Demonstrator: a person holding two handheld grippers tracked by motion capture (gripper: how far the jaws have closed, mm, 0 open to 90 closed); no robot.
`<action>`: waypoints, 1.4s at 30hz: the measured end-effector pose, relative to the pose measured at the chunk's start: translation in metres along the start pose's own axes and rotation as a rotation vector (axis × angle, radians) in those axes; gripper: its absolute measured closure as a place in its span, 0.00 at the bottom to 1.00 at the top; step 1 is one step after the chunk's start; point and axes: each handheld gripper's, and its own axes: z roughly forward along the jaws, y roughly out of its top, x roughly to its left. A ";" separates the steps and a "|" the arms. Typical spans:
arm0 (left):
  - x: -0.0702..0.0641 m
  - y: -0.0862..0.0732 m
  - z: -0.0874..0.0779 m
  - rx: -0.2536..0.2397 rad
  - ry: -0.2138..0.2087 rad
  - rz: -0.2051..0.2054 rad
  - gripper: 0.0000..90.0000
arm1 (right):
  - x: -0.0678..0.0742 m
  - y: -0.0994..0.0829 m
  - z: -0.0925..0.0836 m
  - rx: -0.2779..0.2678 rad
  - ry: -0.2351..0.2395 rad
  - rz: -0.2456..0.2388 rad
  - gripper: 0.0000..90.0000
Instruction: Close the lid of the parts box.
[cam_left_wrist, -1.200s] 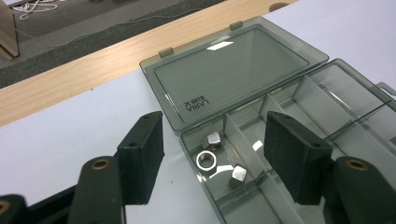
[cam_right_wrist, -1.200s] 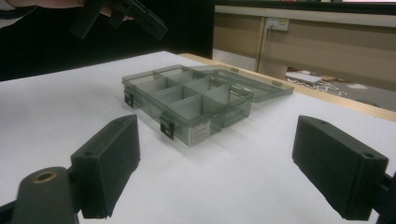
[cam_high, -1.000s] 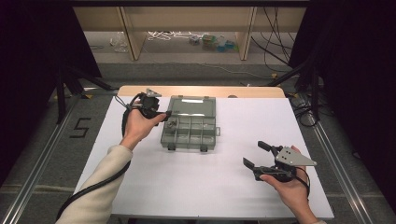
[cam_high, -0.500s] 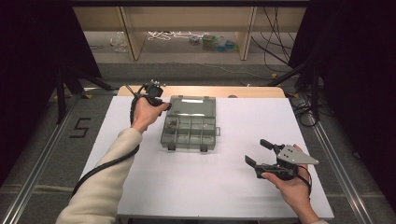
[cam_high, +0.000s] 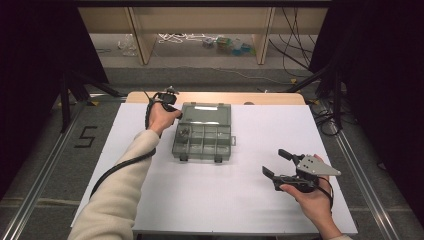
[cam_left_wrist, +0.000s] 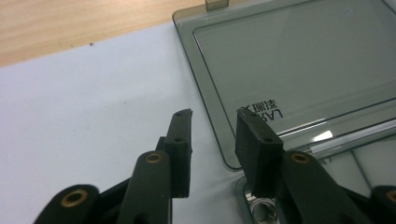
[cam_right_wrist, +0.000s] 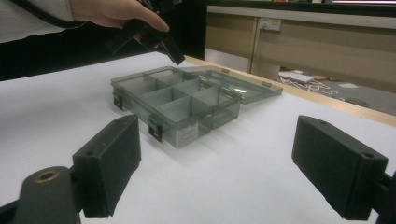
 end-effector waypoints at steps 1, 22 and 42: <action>0.000 0.000 0.003 -0.001 -0.002 -0.001 0.74 | 0.000 0.000 0.000 0.000 0.000 0.000 0.18; -0.004 0.006 0.019 0.081 0.015 -0.065 0.89 | 0.000 0.000 0.000 -0.002 0.002 -0.006 0.18; -0.019 0.012 0.020 0.118 0.152 -0.170 0.99 | -0.003 0.000 0.002 0.002 -0.010 -0.029 0.19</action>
